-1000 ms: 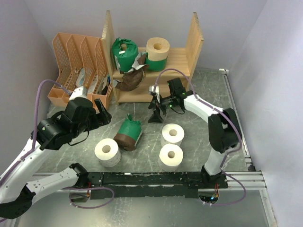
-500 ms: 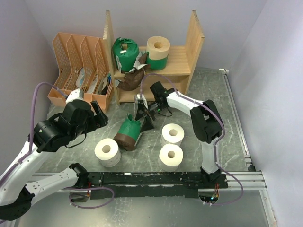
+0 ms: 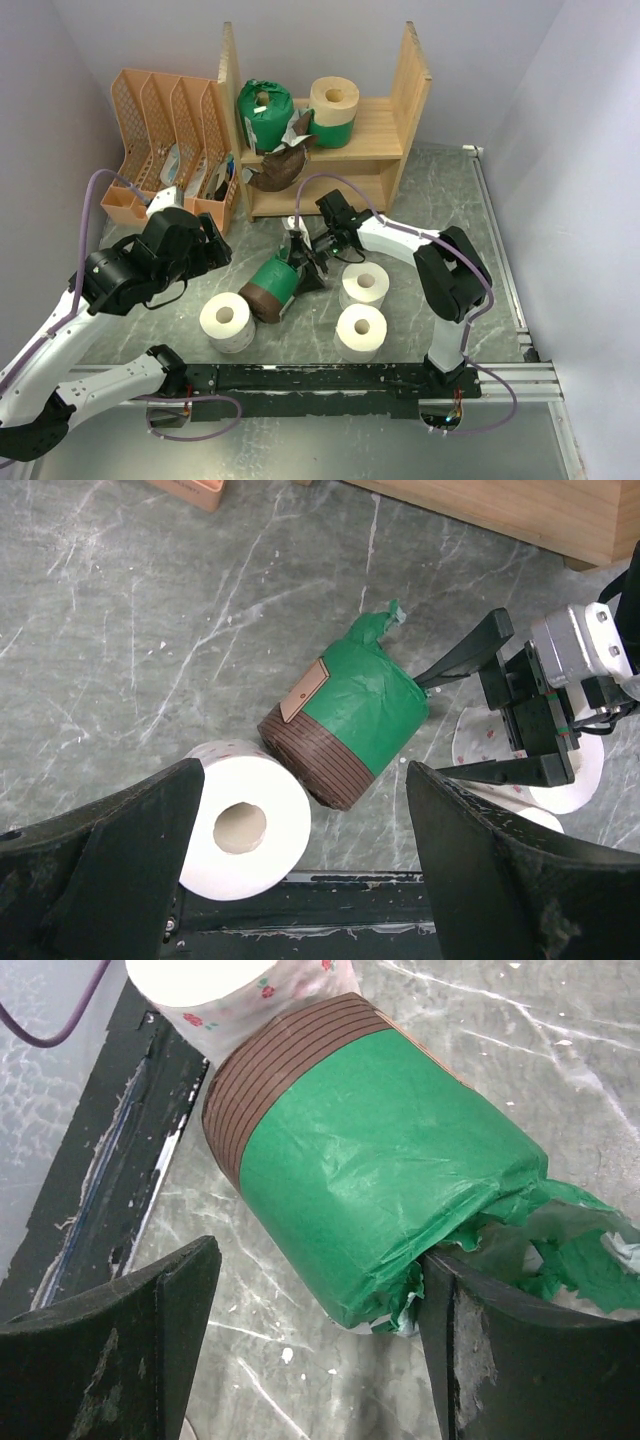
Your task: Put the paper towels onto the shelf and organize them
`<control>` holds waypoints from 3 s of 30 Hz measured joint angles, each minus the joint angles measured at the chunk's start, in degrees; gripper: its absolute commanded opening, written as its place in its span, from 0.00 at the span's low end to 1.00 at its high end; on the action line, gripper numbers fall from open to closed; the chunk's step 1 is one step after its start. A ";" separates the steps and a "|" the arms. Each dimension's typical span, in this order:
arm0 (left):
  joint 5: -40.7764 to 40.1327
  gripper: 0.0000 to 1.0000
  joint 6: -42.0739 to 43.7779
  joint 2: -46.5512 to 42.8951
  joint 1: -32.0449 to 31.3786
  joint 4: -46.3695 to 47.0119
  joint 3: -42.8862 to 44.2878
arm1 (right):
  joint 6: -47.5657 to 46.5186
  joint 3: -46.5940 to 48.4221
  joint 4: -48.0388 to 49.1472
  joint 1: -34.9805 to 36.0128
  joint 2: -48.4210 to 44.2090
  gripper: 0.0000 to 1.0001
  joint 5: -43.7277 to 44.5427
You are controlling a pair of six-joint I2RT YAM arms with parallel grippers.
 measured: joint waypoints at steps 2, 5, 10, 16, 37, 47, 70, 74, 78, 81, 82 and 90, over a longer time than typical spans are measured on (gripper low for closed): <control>-0.02 0.94 0.07 -0.02 0.00 0.02 0.00 | 2.01 -0.83 2.75 0.20 -0.07 0.74 0.74; -0.13 0.94 0.22 -0.07 0.00 0.02 -0.02 | 4.37 -2.62 6.29 0.83 -0.26 0.69 1.60; -0.63 0.94 0.22 -0.24 0.00 0.00 -0.02 | 6.69 -3.76 8.76 1.40 -0.13 0.46 1.55; -1.14 0.94 0.20 -0.98 0.00 -0.09 -0.39 | 7.41 -2.19 7.91 1.36 2.97 0.19 -1.64; -1.51 0.95 0.63 -0.22 0.00 -0.13 -1.88 | -3.63 15.08 -14.40 -0.13 -16.52 0.00 13.86; -1.44 0.95 2.16 3.41 0.00 1.14 -1.86 | -22.82 27.85 -34.21 1.09 -26.93 0.00 40.89; -0.26 0.95 4.83 7.17 0.00 6.01 -1.84 | -55.71 45.94 -48.35 1.01 -27.30 0.00 78.68; 0.26 0.95 4.85 5.75 0.00 6.88 -1.88 | -59.56 49.03 -50.12 1.01 -23.67 0.00 80.43; 0.28 0.95 4.94 4.17 0.00 7.10 -2.05 | -62.27 50.62 -50.16 0.94 -19.93 0.00 80.70; 0.28 0.95 4.96 3.45 0.00 7.10 -2.69 | -63.56 51.54 -50.21 0.50 -17.68 0.00 79.54; 0.28 0.95 4.98 3.23 0.00 7.10 -2.97 | -63.78 52.48 -50.23 0.17 -16.85 0.00 79.19; 0.31 0.96 5.44 1.27 0.00 7.06 -3.50 | -65.18 59.49 -49.16 -6.34 -12.57 0.00 74.58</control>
